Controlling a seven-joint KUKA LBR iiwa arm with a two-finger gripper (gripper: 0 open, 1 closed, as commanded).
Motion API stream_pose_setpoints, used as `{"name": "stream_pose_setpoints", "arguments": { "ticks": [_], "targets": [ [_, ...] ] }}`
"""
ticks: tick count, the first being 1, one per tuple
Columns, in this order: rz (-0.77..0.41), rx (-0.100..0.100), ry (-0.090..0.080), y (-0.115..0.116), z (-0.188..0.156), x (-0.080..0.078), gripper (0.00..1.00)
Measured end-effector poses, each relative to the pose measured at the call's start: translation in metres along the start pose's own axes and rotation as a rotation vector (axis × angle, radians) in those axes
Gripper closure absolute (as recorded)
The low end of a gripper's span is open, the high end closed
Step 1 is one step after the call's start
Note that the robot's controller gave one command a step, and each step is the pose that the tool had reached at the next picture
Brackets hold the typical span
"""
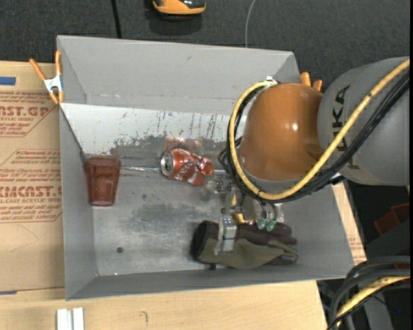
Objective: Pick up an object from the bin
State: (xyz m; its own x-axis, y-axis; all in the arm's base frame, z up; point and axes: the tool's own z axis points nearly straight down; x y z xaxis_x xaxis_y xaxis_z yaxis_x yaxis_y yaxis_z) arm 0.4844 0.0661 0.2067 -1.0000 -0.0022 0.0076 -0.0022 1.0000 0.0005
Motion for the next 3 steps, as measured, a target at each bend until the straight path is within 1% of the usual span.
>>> {"name": "stream_pose_setpoints", "arguments": {
  "ticks": [1,2,3],
  "targets": [
    [0.002,-0.001,-0.008,0.0,-0.004,-0.002,0.0],
    [0.098,-0.002,-0.012,-0.033,0.064,-0.007,0.0],
    [0.133,-0.001,-0.014,-0.067,0.14,0.003,0.0]
  ]
}}
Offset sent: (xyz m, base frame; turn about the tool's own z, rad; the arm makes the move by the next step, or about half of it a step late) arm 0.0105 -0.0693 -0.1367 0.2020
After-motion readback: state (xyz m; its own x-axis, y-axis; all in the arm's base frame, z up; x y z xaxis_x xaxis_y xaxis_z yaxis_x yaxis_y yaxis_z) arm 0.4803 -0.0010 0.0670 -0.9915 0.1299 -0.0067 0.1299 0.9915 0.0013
